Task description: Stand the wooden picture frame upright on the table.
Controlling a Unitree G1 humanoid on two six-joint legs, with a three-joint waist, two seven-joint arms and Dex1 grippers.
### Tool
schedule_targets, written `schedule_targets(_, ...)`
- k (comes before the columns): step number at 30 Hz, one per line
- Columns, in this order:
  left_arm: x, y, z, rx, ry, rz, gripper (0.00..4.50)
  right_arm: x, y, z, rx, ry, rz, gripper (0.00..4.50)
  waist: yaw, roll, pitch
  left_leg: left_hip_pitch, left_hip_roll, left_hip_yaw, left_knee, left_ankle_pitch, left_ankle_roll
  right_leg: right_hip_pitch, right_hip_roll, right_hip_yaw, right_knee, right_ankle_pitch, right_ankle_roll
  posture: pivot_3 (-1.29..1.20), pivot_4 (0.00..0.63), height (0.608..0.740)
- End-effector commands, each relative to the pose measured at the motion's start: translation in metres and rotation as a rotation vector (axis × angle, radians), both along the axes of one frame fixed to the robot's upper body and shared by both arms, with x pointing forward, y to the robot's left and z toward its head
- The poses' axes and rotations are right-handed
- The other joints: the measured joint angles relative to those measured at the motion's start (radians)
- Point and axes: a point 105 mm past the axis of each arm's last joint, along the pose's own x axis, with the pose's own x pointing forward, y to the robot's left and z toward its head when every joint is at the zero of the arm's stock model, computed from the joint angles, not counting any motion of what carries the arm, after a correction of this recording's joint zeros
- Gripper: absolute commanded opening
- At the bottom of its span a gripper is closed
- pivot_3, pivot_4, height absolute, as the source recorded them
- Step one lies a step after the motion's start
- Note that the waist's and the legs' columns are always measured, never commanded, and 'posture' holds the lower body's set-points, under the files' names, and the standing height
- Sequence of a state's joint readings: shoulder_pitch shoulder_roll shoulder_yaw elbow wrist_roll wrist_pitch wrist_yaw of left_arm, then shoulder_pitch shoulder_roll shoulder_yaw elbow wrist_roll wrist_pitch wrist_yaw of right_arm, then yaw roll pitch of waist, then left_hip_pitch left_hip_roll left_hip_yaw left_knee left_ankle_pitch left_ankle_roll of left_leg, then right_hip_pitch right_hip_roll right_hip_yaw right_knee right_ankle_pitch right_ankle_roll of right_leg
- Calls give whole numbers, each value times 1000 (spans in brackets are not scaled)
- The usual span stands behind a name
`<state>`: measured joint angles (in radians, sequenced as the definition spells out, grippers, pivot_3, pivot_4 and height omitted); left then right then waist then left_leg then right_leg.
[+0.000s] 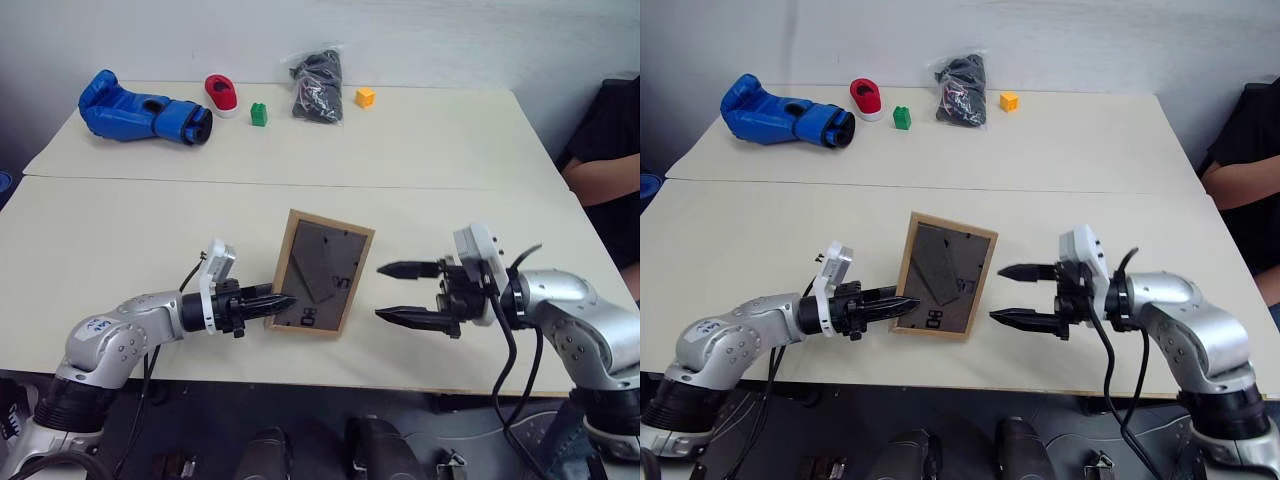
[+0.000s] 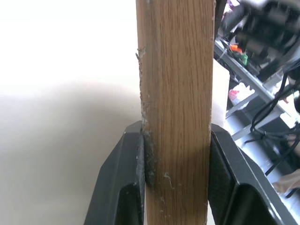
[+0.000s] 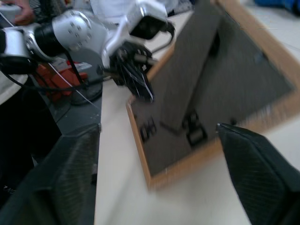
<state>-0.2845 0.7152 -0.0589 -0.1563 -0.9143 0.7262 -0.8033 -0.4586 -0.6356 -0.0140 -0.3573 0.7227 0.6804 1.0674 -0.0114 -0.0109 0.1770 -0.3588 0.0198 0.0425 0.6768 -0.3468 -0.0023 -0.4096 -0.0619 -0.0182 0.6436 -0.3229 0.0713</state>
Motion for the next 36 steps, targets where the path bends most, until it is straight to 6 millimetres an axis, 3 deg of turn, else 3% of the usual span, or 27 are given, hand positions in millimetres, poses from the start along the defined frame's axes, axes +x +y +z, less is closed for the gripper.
schedule_targets(1,-7,-13,1,9,-42,-71,1246,10,24,15,28,-100,-4,4487,-1,0,0,0,0,0,0,0,0,0,0,0,0,0,0,0,150,740)
schedule_targets(7,-5,-13,-1,12,-52,-66,1246,15,46,18,66,-131,43,4487,7,0,0,-12,-1,-6,3,-1,3,-6,0,-1,1,1,2,0,150,740)
schedule_targets(14,1,-9,1,-32,13,-24,1246,-3,58,8,36,-144,181,4487,7,0,0,-12,-2,-6,5,-1,4,-5,-2,-1,0,1,2,0,150,740)
schedule_targets(20,3,-5,11,-141,199,10,1246,-19,37,9,11,-241,197,4487,7,0,0,-12,-2,-7,4,-2,5,-5,-2,-2,1,1,2,0,150,740)
schedule_targets(27,-4,-4,11,-164,344,-18,1246,-20,17,4,-23,-334,138,4487,2,0,0,-11,-2,-6,4,-1,4,-5,-1,-2,0,1,2,0,150,740)
schedule_targets(30,-6,-3,26,-233,388,-59,1246,-2,0,8,-38,-450,19,4487,4,0,0,-11,-2,-6,5,-1,4,-5,-1,-2,0,1,2,0,150,740)
schedule_targets(33,-7,3,25,-203,514,-69,1246,17,-24,17,-38,-552,-101,4487,6,0,0,-11,-2,-6,6,-1,4,-5,-1,-2,0,1,2,0,150,740)
schedule_targets(36,-7,10,30,-200,647,-103,1246,21,-43,3,-170,-691,-94,4487,6,0,0,-11,-3,-6,5,-1,4,-5,-1,-2,1,1,2,0,150,740)
